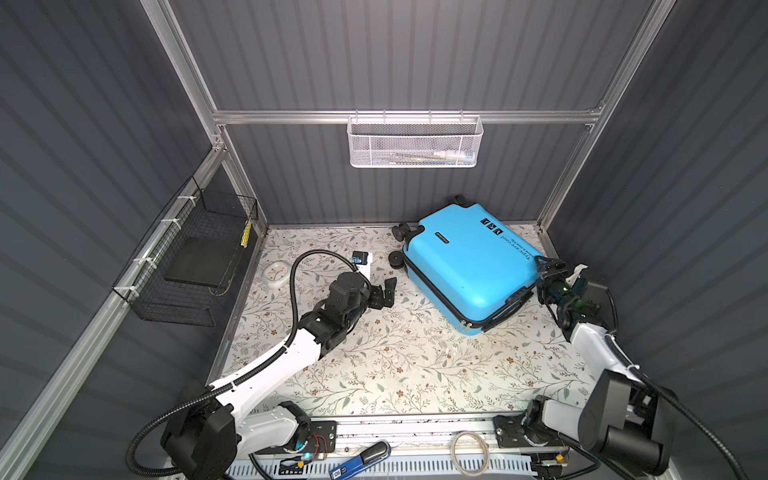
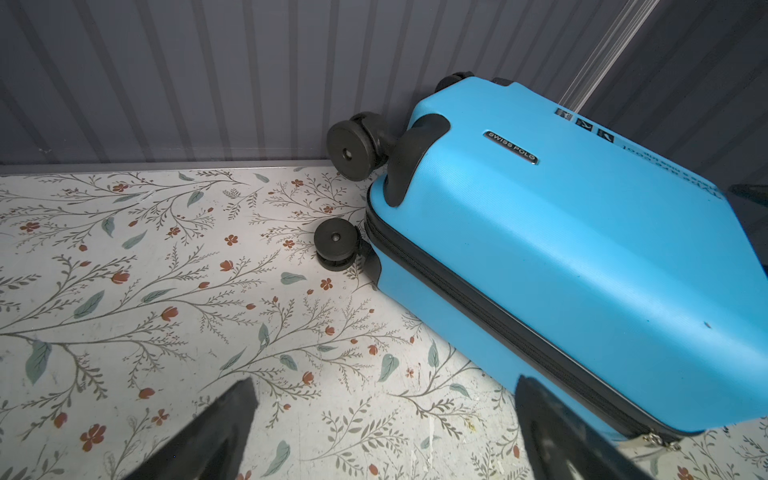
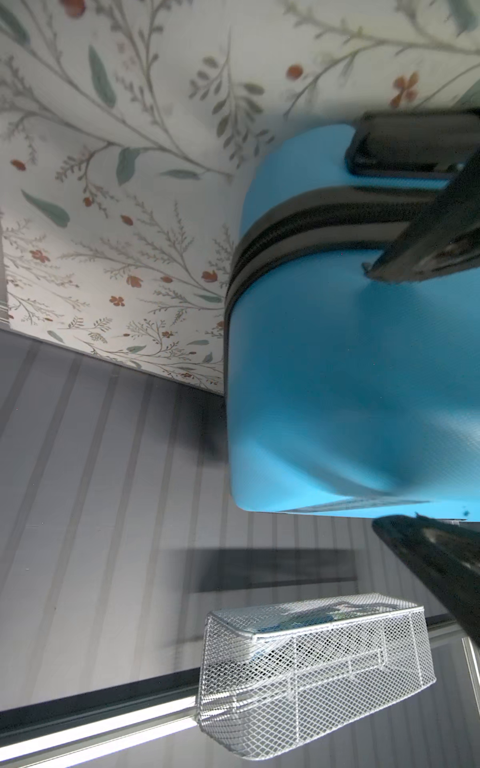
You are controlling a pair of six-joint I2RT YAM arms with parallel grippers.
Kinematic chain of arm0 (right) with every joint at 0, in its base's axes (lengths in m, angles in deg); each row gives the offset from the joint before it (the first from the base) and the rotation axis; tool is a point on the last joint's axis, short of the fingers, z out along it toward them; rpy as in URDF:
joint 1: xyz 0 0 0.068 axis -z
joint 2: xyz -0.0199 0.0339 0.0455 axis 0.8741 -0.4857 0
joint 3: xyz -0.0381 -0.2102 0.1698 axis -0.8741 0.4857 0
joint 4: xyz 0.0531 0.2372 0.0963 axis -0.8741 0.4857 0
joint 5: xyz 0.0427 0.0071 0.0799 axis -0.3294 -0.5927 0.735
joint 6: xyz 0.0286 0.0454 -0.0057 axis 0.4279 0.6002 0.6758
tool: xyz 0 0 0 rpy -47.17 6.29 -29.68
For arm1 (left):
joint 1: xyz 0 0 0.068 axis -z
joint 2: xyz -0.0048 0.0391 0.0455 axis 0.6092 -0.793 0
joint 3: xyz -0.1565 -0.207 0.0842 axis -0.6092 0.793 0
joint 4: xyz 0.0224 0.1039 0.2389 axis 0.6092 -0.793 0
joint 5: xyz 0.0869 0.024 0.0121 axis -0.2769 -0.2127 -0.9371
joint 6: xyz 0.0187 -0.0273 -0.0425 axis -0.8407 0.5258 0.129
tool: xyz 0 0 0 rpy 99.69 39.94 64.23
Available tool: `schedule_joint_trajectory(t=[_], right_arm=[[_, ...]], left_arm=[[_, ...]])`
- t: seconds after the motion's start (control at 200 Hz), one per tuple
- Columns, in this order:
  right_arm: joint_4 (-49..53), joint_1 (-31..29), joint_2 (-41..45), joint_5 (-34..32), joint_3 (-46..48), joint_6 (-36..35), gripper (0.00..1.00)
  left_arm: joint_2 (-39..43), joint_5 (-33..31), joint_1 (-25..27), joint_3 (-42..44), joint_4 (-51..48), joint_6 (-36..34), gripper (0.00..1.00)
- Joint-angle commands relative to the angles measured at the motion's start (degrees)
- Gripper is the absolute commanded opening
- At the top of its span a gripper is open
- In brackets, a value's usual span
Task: Pack the luggage
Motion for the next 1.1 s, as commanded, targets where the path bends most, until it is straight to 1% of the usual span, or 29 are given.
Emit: schedule_joint_trajectory(t=[0.0, 0.075, 0.135, 0.21, 0.315, 0.385, 0.41, 0.425, 0.455, 0.53, 0.68, 0.71, 0.755, 0.795, 0.845, 0.91, 0.95, 0.98, 1.06, 1.095], right_arm=[[-6.50, -0.28, -4.53, 3.82, -4.90, 0.55, 0.88], [-6.67, 0.58, -6.83, 4.22, -6.14, 0.72, 0.90], [-5.67, 1.16, -6.35, 3.48, -5.84, 0.57, 0.93], [-3.17, 2.15, -3.39, 2.01, -4.11, -0.74, 0.99], [3.30, 3.68, 2.40, -1.00, -1.45, -4.55, 0.99], [8.26, 4.87, 6.53, -3.86, 0.24, -8.62, 0.99], [10.58, 5.14, 7.86, -4.57, 0.38, -10.73, 0.99], [12.09, 5.23, 8.20, -7.06, 0.41, -12.07, 0.99], [15.28, 5.26, 10.52, -9.18, 0.33, -14.47, 0.99], [20.67, 5.29, 13.37, -13.67, 0.88, -19.89, 0.99], [26.55, 4.55, 15.27, -25.12, 1.80, -25.84, 0.99], [25.29, 3.87, 15.76, -28.13, 3.01, -26.69, 0.99], [20.73, 2.45, 17.12, -31.28, 6.03, -29.22, 0.99], [16.40, -0.13, 18.49, -35.27, 8.52, -32.38, 0.99], [11.37, -4.62, 19.27, -41.20, 11.20, -38.03, 0.99], [6.45, -10.07, 18.41, -46.69, 12.73, -46.19, 0.99], [5.41, -11.98, 16.90, -48.00, 12.75, -49.02, 0.99], [4.56, -12.79, 15.68, -48.31, 12.87, -49.63, 0.99], [-1.53, -14.24, 12.63, -46.09, 15.01, -50.36, 0.99], [-5.55, -15.16, 11.49, -44.83, 16.42, -51.92, 0.99]], left_arm=[[1.31, -0.80, 0.06, 0.54, -1.01, 0.72, 1.00], [1.65, -1.25, 0.06, 0.47, -1.29, 0.55, 1.00], [2.11, -1.81, 0.06, 0.40, -1.65, 0.22, 1.00], [3.11, -2.94, 0.06, 0.19, -2.25, -0.22, 1.00], [4.30, -7.02, -0.17, -0.91, -4.91, -1.89, 1.00], [4.99, -9.71, -0.98, -1.22, -6.02, -3.61, 1.00], [5.20, -10.11, -1.78, -1.20, -6.38, -4.07, 1.00], [5.31, -10.27, -2.39, -1.21, -6.54, -4.15, 1.00], [5.47, -10.53, -3.86, -1.02, -7.10, -4.20, 1.00], [6.17, -10.68, -8.60, 0.41, -6.94, -4.50, 1.00], [8.11, -10.15, -17.85, 4.69, -4.30, -7.30, 1.00], [8.52, -9.43, -19.41, 5.62, -3.34, -8.13, 1.00], [9.16, -8.64, -21.22, 7.45, -0.88, -10.09, 1.00], [9.60, -8.82, -22.01, 9.19, 1.71, -12.17, 1.00], [9.65, -9.56, -23.17, 10.76, 3.49, -13.40, 1.00], [9.09, -9.14, -24.84, 12.57, 5.32, -14.52, 1.00], [8.64, -8.96, -25.76, 13.79, 6.77, -15.11, 1.00], [8.24, -9.03, -26.30, 14.75, 7.60, -15.51, 1.00], [7.00, -9.50, -27.63, 16.97, 10.07, -16.45, 1.00], [6.46, -9.68, -28.30, 18.19, 12.00, -16.72, 1.00]])
